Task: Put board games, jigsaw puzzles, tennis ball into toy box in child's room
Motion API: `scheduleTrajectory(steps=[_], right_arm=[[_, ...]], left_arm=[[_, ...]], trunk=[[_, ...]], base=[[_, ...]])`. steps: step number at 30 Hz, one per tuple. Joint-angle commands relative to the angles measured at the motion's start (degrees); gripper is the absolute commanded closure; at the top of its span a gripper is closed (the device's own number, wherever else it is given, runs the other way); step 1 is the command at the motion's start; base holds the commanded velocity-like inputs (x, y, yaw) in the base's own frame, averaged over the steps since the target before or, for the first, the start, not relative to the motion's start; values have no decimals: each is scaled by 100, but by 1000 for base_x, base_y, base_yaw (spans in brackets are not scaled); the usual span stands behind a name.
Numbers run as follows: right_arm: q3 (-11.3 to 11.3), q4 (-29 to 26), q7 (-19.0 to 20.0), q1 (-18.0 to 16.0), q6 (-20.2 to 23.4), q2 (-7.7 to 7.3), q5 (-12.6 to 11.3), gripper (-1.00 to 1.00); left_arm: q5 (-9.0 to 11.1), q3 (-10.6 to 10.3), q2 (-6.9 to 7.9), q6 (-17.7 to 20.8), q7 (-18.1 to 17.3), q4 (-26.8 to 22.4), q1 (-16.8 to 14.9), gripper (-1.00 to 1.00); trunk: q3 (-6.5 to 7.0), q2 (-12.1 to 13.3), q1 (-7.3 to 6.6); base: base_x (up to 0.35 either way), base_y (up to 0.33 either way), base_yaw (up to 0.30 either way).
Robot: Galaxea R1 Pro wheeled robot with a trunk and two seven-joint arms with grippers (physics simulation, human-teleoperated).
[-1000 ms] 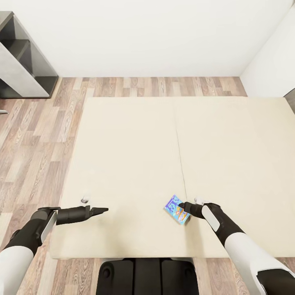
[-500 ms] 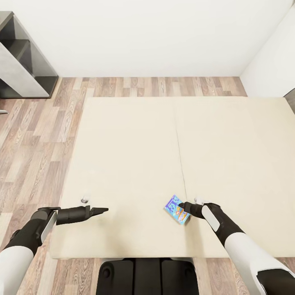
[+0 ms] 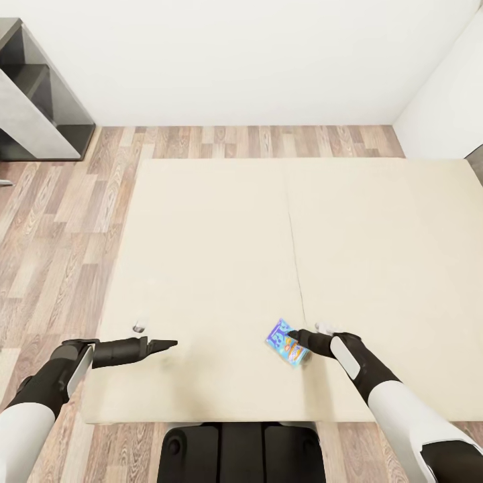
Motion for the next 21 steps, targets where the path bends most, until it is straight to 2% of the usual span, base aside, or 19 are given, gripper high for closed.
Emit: scheduleTrajectory(steps=[1, 6, 21], right_arm=[[26, -4, 111, 0, 15, -8, 12, -100], [28, -3, 268, -1, 11, -9, 18, -100], [29, 11, 287, -5, 10, -2, 24, -100]], left_arm=[[16, 1, 1, 51, -11, -1, -1, -100], [16, 1, 1, 51, -7, -1, -1, -100], [16, 1, -7, 51, -6, -1, -1, -100]], trunk=[[-6, -9, 3], [-6, -9, 3], [-6, -9, 3]], base=[[0, 0, 0], [0, 0, 0], [0, 0, 0]])
